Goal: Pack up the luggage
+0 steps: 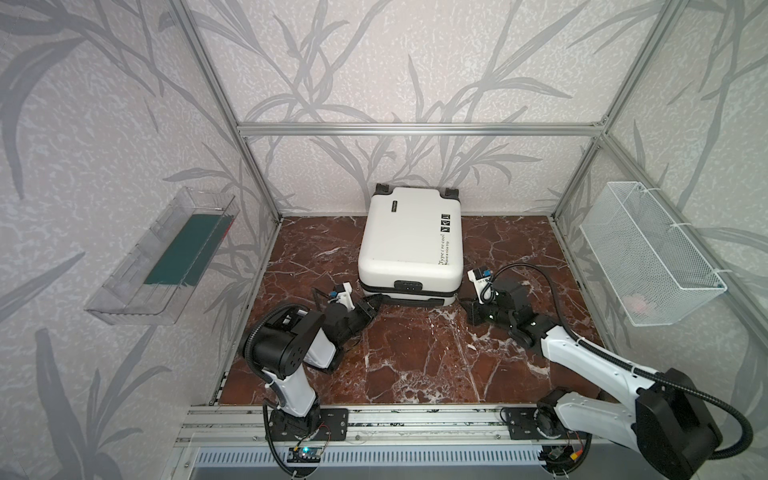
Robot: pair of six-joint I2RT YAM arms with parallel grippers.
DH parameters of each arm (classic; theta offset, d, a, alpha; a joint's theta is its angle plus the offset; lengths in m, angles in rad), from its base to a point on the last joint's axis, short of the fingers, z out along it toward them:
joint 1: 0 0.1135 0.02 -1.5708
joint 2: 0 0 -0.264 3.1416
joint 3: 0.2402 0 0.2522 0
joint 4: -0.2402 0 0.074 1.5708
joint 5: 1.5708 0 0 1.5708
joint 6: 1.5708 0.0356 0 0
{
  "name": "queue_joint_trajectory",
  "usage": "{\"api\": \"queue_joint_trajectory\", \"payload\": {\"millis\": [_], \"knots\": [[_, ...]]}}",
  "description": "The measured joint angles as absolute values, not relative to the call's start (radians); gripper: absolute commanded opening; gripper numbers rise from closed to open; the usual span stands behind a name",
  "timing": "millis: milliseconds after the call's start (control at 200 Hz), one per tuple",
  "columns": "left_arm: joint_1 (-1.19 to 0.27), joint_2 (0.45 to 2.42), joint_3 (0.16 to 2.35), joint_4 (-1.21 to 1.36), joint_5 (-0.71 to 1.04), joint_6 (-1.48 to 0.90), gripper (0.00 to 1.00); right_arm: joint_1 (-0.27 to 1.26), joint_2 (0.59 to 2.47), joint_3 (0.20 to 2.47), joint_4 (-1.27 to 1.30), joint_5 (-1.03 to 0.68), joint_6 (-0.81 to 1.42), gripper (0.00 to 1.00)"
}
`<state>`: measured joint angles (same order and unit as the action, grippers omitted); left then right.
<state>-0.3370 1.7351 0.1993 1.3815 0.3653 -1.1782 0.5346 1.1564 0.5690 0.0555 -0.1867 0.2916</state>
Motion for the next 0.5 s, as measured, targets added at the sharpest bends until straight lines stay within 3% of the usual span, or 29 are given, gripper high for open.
{"api": "queue_joint_trajectory", "payload": {"millis": [280,500], "knots": [[-0.361,1.754,0.216,1.388,0.362,-1.190,0.17,0.723,1.233,0.584,0.090,-0.193,0.318,0.00],[-0.373,1.762,0.221,1.393,0.363,-1.201,0.17,0.755,1.311,0.622,0.130,-0.179,0.344,0.00]]}}
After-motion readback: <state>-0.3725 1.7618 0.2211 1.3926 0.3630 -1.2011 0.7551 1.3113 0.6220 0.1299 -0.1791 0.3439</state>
